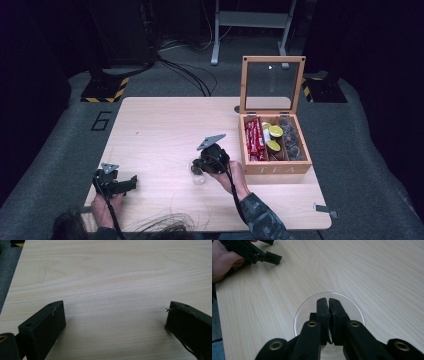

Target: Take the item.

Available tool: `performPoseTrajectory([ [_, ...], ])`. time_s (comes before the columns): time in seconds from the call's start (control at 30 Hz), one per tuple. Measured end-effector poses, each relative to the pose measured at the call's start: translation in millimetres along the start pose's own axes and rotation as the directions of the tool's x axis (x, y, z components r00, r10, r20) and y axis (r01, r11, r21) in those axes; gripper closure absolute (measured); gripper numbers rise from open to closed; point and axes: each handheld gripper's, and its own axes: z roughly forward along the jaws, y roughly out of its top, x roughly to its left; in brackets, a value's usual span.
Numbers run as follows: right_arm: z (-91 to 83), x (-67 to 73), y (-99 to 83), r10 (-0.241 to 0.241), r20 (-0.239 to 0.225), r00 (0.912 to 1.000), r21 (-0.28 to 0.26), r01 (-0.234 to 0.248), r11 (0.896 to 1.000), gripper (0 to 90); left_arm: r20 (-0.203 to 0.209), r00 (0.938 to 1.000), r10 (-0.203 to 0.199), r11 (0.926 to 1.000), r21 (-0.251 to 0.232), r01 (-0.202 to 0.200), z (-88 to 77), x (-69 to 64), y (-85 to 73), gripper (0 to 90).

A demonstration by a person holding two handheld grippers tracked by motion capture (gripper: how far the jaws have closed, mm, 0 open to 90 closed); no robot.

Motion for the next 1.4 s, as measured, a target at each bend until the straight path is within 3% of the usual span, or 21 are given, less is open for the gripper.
performPoseTrajectory([
  [0.2, -2.6, -0.4, -0.1, 0.003, -0.007, 1.0, -0.006, -0.003, 1.0, 73.3, 0.0, 1.0, -0.002, 1.0, -0.001, 0.002, 0.1, -0.1, 0.0, 2.2],
  [0.37, -10.6, -3.5, -1.6, 0.027, -0.016, 0.9995, -0.046, -0.028, 0.999, 49.3, -0.001, 0.9999, -0.013, 0.9999, -0.01, 0.013, 0.7, -0.8, -0.1, 2.2],
  [0.4, -10.6, -3.5, -1.6, 0.027, -0.016, 0.9995, -0.046, -0.028, 0.999, 49.3, -0.001, 0.9999, -0.013, 0.9999, -0.01, 0.013, 0.7, -0.8, -0.1, 2.2],
  [0.47, -18.2, -3.5, -1.6, 0.039, -0.008, 0.9992, -0.069, -0.039, 0.997, 36.9, -0.001, 0.9999, -0.013, 0.9999, -0.01, 0.013, 0.7, -0.9, -0.1, 2.2],
  [0.7, -35.0, -5.0, -6.9, 0.035, 0.012, 0.9993, -0.114, -0.034, 0.993, 17.1, -0.001, 0.9999, -0.013, 0.9999, -0.01, 0.013, 0.7, -0.9, -0.1, 2.1],
  [1.07, -65.0, -6.8, -15.8, 0.036, 0.056, 0.9978, -0.14, -0.028, 0.99, 7.9, -0.001, 0.9999, -0.013, 0.9999, -0.01, 0.013, 0.7, -0.9, -0.1, 2.2],
  [1.4, -102.8, -16.1, -39.3, 0.079, 0.137, 0.9874, -0.172, -0.055, 0.984, 5.1, -0.001, 0.9999, -0.012, 0.9999, -0.009, 0.012, 0.6, -0.8, -0.1, 2.2],
])
